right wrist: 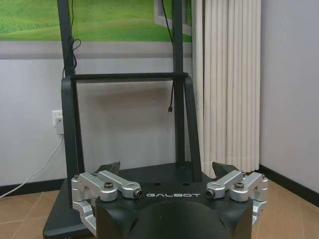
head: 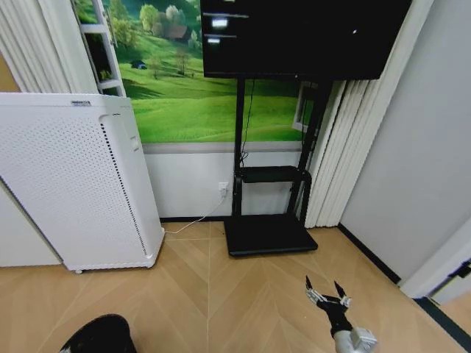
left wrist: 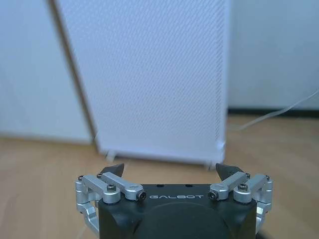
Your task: Pick up the trash bin and place the garbage on the floor into it.
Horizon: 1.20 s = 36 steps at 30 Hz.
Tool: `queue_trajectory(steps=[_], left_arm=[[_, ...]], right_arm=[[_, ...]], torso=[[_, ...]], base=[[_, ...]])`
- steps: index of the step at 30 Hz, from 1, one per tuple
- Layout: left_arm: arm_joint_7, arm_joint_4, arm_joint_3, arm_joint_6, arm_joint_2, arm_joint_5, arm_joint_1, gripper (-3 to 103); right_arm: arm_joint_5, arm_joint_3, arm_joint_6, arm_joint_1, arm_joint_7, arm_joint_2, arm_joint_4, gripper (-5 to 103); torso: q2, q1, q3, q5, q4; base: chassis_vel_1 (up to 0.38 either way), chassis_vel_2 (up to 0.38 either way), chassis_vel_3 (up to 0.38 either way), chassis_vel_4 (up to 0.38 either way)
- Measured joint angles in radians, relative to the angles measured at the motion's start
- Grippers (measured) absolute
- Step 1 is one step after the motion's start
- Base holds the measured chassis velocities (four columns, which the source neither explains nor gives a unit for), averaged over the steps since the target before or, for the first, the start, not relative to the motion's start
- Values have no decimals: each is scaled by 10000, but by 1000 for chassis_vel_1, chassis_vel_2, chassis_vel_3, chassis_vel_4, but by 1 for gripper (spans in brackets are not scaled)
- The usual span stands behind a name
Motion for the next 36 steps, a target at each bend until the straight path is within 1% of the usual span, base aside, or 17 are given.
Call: queue_trajectory(steps=[1,3,4,6,7,9,10,11,12,13,15,16,17,19,21,26,36], left_arm=[[0,0,0,0,0,0,0,100],[260,-697,456,-262,294,721,-626,100],[260,-697,456,-262,294,721,-626,100],[260,-972,1325,-246,726,1272,-1360,100],[260,-972,1325,-246,726,1272,-1360,100],[241,-1087,2254,-242,993,1433,-1858,100],[241,-1087,2254,-242,993,1433,-1858,100],[215,-1168,2791,-243,1048,1467,-2076,100],[227,-1211,3118,-258,1046,1507,-2167,100],[227,-1211,3118,-258,1046,1507,-2167,100],[272,-1279,3989,-395,980,1781,-2231,100],[272,-1279,3989,-395,980,1781,-2231,100],[351,-1311,4532,-586,935,2059,-2168,100],[360,-1314,4581,-613,930,2092,-2159,100],[490,-1356,4961,-964,837,2533,-2023,100],[492,-1476,4773,-941,778,2487,-2006,100],[467,-1493,4686,-877,761,2438,-1998,100]], right_arm=[[0,0,0,0,0,0,0,100],[23,32,-23,-441,-38,26,649,100],[23,32,-23,-441,-38,26,649,100],[-31,72,15,-1059,-393,180,1379,100],[-31,72,15,-1059,-393,180,1379,100],[-210,64,121,-1394,-603,281,1798,100],[-210,64,121,-1394,-603,281,1798,100],[-362,35,169,-1503,-720,290,1978,100],[-445,-10,179,-1543,-790,288,2068,100],[-445,-10,179,-1543,-790,288,2068,100],[-543,-168,180,-1593,-1031,274,2226,100],[-543,-168,180,-1593,-1031,274,2226,100],[-548,-267,180,-1573,-1268,266,2245,100],[-549,-278,180,-1567,-1287,264,2246,100],[-568,-346,148,-1332,-1394,144,2137,100],[-304,-202,-188,-1254,-1269,14,2136,100],[-260,-173,-279,-1249,-1229,9,2145,100]], torso=[[0,0,0,0,0],[1,1,1,0,-5],[1,1,1,0,-5],[0,1,0,-3,-7],[0,1,0,-3,-7],[0,0,0,-7,-9],[0,0,0,-7,-9],[0,1,1,-3,-5],[0,1,0,-3,-3],[0,1,0,-3,-3],[0,0,1,-3,1],[0,0,1,-3,1],[0,1,1,-2,1],[0,0,1,-3,0],[0,0,1,0,1],[-1,1,0,-1,-2],[0,0,0,-2,-2]], base=[[0,0,0,0],[0,0,0,0],[0,0,0,0],[0,0,0,0],[0,0,0,0],[0,0,0,0],[0,0,0,0],[0,0,0,0],[0,0,0,0],[0,0,0,0],[0,0,0,0],[0,0,0,0],[0,0,0,0],[0,0,0,0],[0,0,0,0],[0,0,0,0],[0,0,0,0]])
